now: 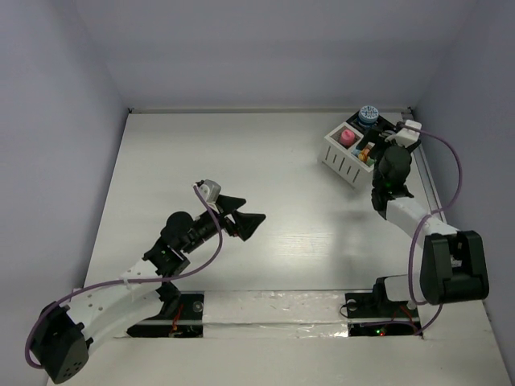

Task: Sort the stationery into containers
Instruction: Place the pen in the storage box, then reset both arms

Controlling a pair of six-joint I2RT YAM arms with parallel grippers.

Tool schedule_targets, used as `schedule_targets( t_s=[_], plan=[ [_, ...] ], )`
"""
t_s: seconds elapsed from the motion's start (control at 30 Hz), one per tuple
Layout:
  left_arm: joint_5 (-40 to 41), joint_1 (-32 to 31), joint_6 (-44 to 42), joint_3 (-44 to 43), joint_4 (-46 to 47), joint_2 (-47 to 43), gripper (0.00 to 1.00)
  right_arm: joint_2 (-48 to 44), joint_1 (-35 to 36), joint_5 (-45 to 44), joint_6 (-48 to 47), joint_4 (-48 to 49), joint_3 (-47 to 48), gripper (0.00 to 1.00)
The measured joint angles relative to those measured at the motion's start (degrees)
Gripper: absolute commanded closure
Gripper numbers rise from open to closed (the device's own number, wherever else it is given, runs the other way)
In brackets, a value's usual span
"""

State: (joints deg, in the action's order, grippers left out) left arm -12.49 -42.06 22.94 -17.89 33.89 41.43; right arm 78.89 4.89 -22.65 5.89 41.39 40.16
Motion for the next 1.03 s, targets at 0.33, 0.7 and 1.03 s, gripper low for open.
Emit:
schedule_targets(
  t_s=[0.33,0.7,1.03],
  plan=[
    [3.6,0.0,0.7,0.2,-0.5,-0.5,0.01,-21.4,0.0,7.1,12.3,-17.1,2.8,0.00],
    [8.7,0.0,5.4,-7.7,-9.0,-10.7,0.01,-50.0,0.0,23.6,23.8,-30.4,8.7,0.00],
    [17.4,0.0,1.3,-25.8,-18.3,-18.6,0.01,-63.5,0.0,21.5,22.3,-35.3,12.9,0.00]
  ],
)
